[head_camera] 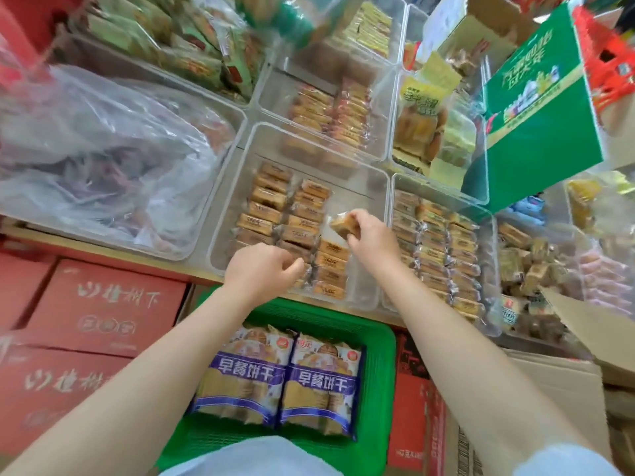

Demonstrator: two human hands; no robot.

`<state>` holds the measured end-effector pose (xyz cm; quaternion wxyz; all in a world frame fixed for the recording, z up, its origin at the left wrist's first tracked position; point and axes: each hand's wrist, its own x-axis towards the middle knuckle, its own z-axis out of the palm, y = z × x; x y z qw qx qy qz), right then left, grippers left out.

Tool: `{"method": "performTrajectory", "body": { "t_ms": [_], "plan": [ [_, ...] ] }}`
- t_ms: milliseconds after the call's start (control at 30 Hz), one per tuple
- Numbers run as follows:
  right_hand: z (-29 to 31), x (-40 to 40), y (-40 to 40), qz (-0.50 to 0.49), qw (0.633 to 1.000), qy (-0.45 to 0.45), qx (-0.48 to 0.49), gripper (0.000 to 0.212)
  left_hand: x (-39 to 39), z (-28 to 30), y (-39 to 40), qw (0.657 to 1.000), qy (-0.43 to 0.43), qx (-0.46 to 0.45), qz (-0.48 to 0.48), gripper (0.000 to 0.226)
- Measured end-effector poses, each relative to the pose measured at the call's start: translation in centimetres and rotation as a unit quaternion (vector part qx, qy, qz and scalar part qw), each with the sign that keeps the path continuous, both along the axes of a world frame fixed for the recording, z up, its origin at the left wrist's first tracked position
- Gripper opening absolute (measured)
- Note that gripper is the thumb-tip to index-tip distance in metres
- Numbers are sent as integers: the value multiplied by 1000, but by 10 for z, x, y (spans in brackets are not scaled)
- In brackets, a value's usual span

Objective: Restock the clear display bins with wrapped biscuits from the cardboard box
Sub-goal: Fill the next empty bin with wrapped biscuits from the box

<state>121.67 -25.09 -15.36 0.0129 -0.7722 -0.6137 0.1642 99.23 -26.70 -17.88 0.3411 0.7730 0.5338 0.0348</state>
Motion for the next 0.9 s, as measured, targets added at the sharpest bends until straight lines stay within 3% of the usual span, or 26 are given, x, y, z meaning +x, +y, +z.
{"method": "performTrajectory", "body": {
  "t_ms": [167, 300, 433, 500, 567, 733, 900],
  "plan": [
    [-39, -7, 31, 80, 974, -172, -124, 36, 1, -9, 6, 1000, -9, 11, -20, 46],
    [-52, -15, 40, 88, 960, -146, -221, 45, 3, -13, 6, 999, 4, 36, -36, 43],
    [-60, -14, 23, 102, 953, -132, -252, 86, 3, -14, 6, 998, 8, 51, -35, 40],
    [-60, -19, 13, 112, 950, -163, -243, 89, 4, -14, 5, 998, 10, 62, -28, 40],
    [-54, -24, 3, 96, 958, -149, -226, 83, 4, -13, 3, 997, 7, 71, -26, 40],
    [4, -5, -26, 52, 995, -14, -88, 37, 5, -12, 0, 997, 15, 70, -26, 34],
    [68, 40, -75, -13, 991, 119, 55, 26, 56, 22, -54, 993, -79, 72, -56, 24]
  ]
}}
